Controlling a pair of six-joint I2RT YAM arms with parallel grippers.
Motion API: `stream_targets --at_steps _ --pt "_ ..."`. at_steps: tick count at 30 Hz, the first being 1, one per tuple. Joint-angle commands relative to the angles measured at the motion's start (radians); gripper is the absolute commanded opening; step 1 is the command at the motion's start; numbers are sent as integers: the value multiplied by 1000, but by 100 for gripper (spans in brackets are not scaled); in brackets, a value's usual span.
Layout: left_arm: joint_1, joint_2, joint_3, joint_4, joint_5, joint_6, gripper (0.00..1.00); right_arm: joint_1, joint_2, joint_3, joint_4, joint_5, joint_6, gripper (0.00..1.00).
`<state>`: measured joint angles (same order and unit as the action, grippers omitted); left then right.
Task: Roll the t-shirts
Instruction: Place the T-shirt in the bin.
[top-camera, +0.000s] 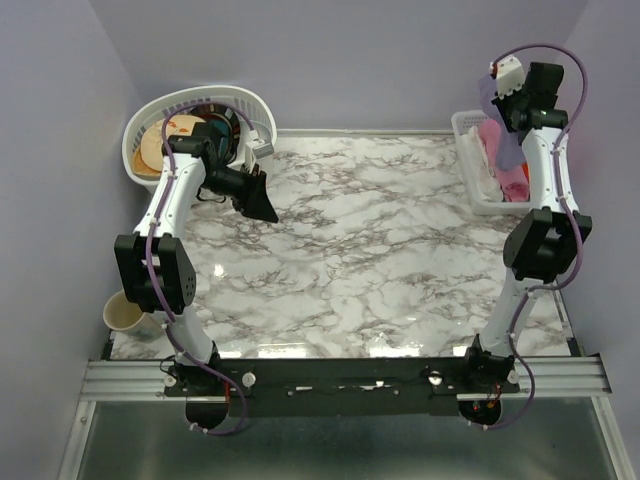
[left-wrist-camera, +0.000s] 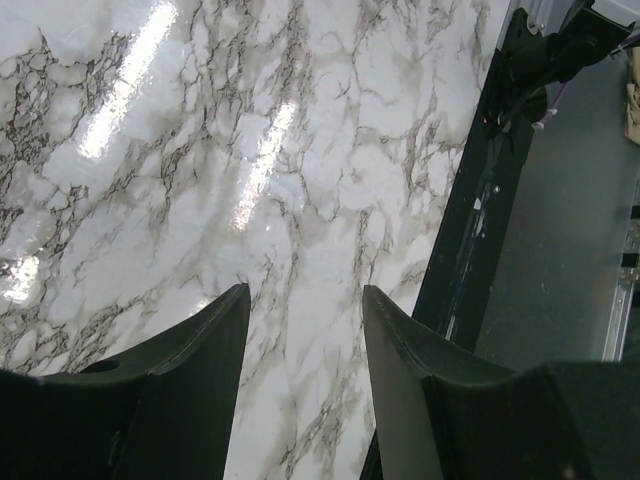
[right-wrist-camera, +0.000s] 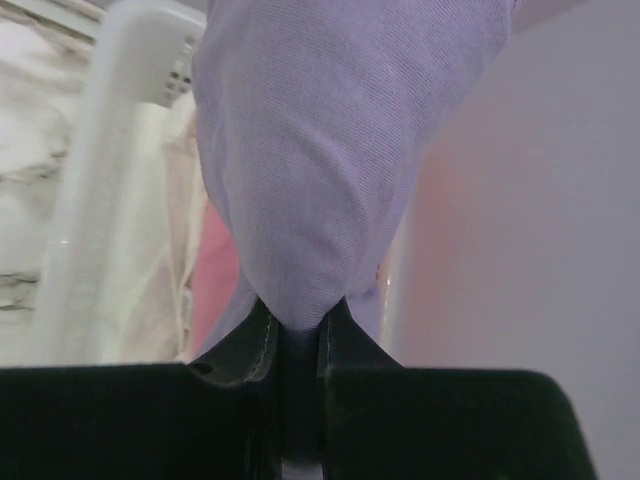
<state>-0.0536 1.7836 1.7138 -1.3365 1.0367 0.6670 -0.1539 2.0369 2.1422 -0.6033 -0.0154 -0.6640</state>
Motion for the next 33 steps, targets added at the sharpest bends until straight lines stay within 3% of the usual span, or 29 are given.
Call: stream_targets --at_steps 1,7,15,23,28,33 --pt "3 -1 -20 -84 26 25 57 4 63 27 154 169 -121 0" --pt "3 10 -36 -89 40 29 57 7 135 48 203 259 -187 0" --pt "3 34 -34 -101 59 39 57 74 163 -91 307 422 -256 0" --pt "3 53 -14 -115 63 43 57 142 256 -126 338 538 -282 0" --pt "3 43 -23 -112 65 42 57 174 284 -169 373 591 -283 0" --pt "3 33 -34 -101 63 36 57 203 283 -188 294 588 -200 1"
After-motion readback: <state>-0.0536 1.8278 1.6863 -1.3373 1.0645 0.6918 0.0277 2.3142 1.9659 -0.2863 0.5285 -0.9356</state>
